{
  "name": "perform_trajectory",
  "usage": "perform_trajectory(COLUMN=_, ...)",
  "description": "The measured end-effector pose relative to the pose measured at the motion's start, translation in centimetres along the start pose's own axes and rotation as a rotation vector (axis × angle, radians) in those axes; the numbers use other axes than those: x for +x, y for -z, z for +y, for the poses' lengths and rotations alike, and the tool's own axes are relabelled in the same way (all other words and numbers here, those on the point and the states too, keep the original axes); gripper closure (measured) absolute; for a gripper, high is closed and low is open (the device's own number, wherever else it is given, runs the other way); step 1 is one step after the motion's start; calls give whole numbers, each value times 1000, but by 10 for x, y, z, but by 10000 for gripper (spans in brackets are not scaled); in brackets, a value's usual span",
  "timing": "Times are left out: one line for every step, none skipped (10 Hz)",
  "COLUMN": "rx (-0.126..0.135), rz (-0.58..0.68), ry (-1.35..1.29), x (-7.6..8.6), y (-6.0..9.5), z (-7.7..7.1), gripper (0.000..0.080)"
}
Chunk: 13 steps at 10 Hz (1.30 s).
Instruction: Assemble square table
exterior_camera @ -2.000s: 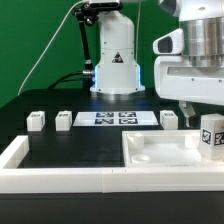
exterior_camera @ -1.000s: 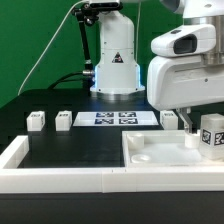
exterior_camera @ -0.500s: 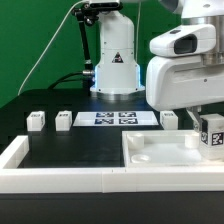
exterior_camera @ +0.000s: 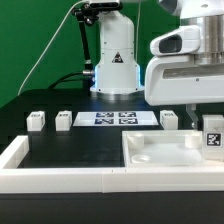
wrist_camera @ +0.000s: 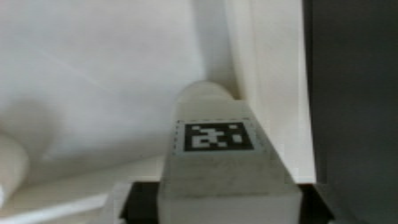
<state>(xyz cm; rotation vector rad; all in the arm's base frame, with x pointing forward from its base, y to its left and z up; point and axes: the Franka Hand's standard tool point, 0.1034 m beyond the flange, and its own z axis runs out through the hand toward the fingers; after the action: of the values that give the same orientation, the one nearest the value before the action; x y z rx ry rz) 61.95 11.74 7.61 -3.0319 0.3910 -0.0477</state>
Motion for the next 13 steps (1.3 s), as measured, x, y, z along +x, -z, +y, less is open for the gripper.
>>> perform_trajectory(rx=5, rz=8, ry=-139, x=1, y=0, z=0, gripper=509)
perform_trajectory(rx=9, rz=8, ry=-257, x=1, y=0, z=1, gripper=509)
perform_trajectory(rx=12, rz=5, ry=-406, x=1, y=0, z=1, gripper=509)
perform_trajectory(rx=8, rz=4, ry=-521, x=0, y=-1, z=0, gripper=509)
perform_trajectory(rx=6, rz=5, ry=-628, x=0, y=-1, z=0, gripper=509)
perform_trajectory(rx=5, rz=3, ry=-741, x=0, y=-1, z=0, gripper=509)
perform_trajectory(rx=2, rz=-1, ry=-807, x=1, y=-1, z=-1, gripper=509)
perform_trajectory(rx=6, rz=-4, ry=-894, x=1, y=-1, z=-1, gripper=509)
perform_trajectory(rx=7, rz=-6, ry=-924, x=1, y=-1, z=-1, gripper=509)
perform_trajectory(rx=7, rz=-6, ry=-899, x=1, y=-1, z=-1, gripper=492)
perform_trajectory(rx=8, rz=-5, ry=-860, x=1, y=-1, z=-1, gripper=492)
perform_trajectory(rx=8, rz=-5, ry=-816, x=1, y=-2, z=-2, gripper=268)
perform_trajectory(rx=6, rz=-7, ry=-701, x=0, y=-2, z=-2, gripper=176)
